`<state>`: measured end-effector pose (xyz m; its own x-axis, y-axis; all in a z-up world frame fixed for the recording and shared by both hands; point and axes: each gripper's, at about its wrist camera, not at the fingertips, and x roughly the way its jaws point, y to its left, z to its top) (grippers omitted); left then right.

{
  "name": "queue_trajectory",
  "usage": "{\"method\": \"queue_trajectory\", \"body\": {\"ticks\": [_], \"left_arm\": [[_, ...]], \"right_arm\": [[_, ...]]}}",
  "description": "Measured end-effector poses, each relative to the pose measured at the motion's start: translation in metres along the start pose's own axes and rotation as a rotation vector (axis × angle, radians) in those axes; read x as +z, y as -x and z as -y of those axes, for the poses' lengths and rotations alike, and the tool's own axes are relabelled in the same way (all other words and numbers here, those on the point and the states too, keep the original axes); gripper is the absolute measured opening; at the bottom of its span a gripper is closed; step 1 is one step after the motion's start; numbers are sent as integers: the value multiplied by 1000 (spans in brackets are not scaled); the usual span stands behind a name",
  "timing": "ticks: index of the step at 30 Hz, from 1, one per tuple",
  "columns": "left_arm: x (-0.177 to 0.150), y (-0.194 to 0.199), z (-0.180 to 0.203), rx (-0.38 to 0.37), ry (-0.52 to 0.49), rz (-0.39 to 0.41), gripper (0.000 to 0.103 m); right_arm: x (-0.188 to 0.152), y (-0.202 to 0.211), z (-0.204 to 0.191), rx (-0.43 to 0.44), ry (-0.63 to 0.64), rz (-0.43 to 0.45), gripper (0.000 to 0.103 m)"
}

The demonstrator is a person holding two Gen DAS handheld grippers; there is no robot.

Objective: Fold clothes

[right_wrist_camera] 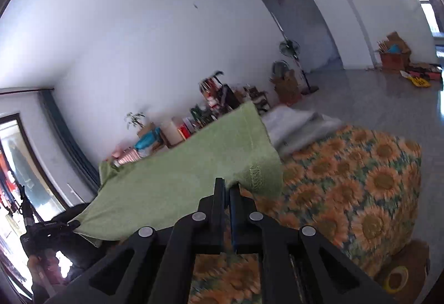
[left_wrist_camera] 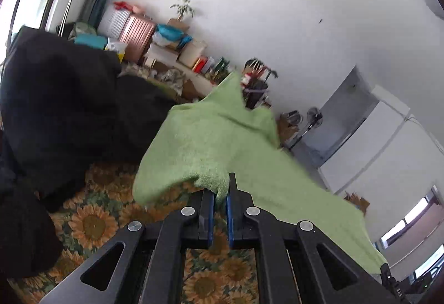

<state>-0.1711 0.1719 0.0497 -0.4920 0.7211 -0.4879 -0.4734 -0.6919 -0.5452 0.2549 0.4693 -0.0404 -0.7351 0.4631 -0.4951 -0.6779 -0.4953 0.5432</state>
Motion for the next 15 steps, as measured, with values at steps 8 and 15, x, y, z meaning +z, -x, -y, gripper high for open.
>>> {"method": "queue_trajectory", "body": {"ticks": [8,15], "left_arm": [[-113,-76,-66,151,-37,-303,6],[-135,-59,-40,293,-363,-261,55]], "right_arm": [[-58,-16,85,-71,-169,-136,4],[-70,-15,68,-202,-75,-163,10]]}}
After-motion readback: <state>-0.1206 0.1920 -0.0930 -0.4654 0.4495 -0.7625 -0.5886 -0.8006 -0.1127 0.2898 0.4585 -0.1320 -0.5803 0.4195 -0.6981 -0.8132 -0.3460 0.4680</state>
